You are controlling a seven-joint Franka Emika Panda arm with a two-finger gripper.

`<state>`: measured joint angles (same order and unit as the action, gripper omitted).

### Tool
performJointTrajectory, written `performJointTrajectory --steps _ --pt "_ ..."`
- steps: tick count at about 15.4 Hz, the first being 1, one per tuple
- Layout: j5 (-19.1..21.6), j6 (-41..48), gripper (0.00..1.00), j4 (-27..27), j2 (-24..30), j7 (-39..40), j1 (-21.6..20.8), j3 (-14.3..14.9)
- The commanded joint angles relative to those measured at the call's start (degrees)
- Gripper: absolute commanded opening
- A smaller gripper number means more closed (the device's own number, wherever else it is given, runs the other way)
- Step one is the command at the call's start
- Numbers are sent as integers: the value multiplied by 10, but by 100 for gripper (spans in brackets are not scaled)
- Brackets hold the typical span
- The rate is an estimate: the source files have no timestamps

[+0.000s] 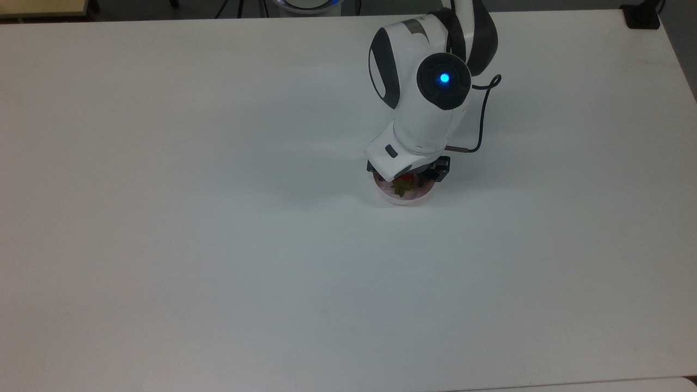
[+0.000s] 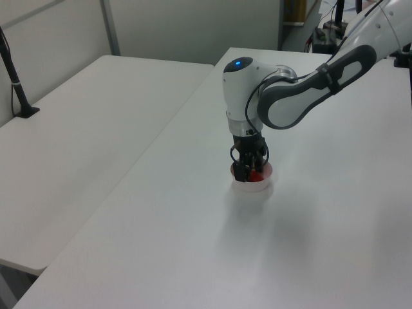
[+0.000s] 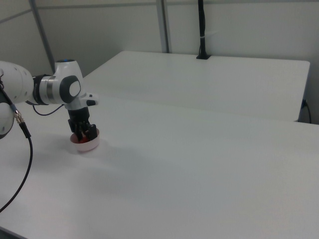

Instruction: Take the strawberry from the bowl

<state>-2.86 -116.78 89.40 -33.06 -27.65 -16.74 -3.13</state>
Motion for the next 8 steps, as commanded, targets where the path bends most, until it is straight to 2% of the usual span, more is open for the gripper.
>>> performJointTrajectory --steps 1,8 --pt "-18 -14 66 18 5 -13 -3 1" --pt "-17 -6 65 10 25 -12 -4 1"
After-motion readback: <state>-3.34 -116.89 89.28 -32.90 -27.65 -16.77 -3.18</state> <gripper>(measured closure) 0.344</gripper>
